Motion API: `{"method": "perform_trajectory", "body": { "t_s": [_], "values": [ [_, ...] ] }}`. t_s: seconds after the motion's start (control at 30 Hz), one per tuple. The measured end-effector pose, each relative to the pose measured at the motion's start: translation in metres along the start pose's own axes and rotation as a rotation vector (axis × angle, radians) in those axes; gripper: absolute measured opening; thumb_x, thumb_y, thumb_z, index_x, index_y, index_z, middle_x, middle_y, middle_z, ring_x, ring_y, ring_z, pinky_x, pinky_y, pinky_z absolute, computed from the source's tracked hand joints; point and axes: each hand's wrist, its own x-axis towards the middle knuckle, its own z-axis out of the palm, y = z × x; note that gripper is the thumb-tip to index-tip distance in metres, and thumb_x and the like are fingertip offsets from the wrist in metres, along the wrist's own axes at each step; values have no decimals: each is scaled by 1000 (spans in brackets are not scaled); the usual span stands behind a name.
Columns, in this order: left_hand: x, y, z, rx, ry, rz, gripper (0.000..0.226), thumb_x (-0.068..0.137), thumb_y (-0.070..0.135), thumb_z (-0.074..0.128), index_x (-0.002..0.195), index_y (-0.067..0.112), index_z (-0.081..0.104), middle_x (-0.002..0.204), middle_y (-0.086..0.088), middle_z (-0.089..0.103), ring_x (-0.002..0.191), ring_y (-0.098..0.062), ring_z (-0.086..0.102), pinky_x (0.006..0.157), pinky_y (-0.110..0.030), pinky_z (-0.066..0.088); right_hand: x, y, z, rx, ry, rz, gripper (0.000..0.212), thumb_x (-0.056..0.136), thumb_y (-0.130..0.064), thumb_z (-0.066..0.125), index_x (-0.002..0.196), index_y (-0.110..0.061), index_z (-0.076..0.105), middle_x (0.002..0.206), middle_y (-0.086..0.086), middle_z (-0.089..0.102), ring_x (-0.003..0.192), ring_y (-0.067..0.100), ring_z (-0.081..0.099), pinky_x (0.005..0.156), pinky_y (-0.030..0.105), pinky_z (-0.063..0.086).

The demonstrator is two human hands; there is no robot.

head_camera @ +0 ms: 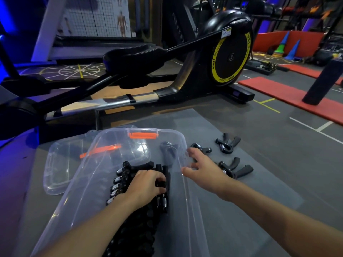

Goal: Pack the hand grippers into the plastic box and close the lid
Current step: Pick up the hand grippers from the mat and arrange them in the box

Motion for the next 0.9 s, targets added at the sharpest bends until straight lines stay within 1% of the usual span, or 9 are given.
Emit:
{"method": "perform_trajectory", "body": {
  "t_s": [0.07, 0.2, 0.3, 0.37, 0.5, 0.6, 0.67, 0.83, 0.9],
  "values": [
    [-1, -1, 3, -24, 12, 20, 31, 77, 36, 78, 105, 29, 71, 103, 11, 72, 99, -12, 65, 89, -30, 50, 0, 0, 0, 7, -4, 1, 66, 90, -25, 61, 148, -26, 29, 134, -19, 42, 92, -11, 50, 87, 21, 45],
    [-3, -3, 4, -57, 28, 31, 30, 79, 35, 76, 108, 28, 70, 104, 11, 72, 100, -9, 64, 89, -29, 50, 0, 0, 0, 7, -1, 2, 66, 90, -25, 61, 148, -26, 29, 142, -15, 42, 92, -10, 50, 85, 20, 45],
    [-4, -4, 5, -70, 10, 55, 28, 77, 32, 79, 102, 27, 69, 101, 12, 66, 97, -8, 60, 89, -29, 49, -1, 0, 1, 18, -2, 1, 65, 91, -24, 61, 147, -26, 29, 135, -19, 43, 90, -13, 49, 78, 15, 44],
    [-3, -4, 5, -75, 5, 70, 28, 74, 30, 82, 97, 27, 68, 98, 12, 60, 93, -8, 58, 88, -29, 49, -1, 0, 1, 24, -1, 3, 65, 91, -24, 61, 147, -26, 29, 131, -20, 42, 89, -12, 50, 80, 16, 45],
    [-1, -5, 6, -72, -3, 62, 29, 72, 29, 84, 97, 27, 69, 96, 12, 58, 93, -8, 57, 87, -27, 48, -2, -1, 1, 15, 3, 5, 66, 91, -24, 61, 148, -26, 29, 130, -21, 42, 90, -10, 52, 75, 13, 45],
    [-2, -6, 6, -90, -1, 70, 28, 74, 25, 83, 98, 25, 69, 97, 11, 59, 94, -7, 57, 87, -26, 48, -1, 0, 2, 14, 13, 1, 65, 90, -23, 61, 147, -25, 30, 126, -20, 44, 93, -4, 57, 81, 18, 49],
    [-3, -5, 7, -88, -7, 75, 28, 75, 24, 82, 99, 24, 69, 97, 11, 59, 94, -8, 57, 87, -26, 48, -1, 1, 3, 16, 16, 0, 65, 89, -22, 61, 147, -25, 31, 125, -20, 45, 93, -4, 57, 81, 18, 50],
    [-1, -5, 5, -87, -21, 62, 29, 74, 24, 83, 100, 23, 70, 96, 10, 60, 92, -9, 58, 85, -27, 49, 1, 3, 3, 10, 16, -10, 65, 90, -23, 60, 147, -25, 30, 140, -15, 44, 95, -6, 57, 76, 14, 48],
    [-1, -5, 5, -92, -17, 58, 29, 74, 23, 82, 101, 22, 70, 95, 10, 60, 91, -9, 58, 84, -26, 49, 1, 4, 3, 17, 15, -15, 64, 90, -23, 60, 147, -24, 30, 140, -15, 44, 93, -7, 57, 73, 11, 47]
  ]
}}
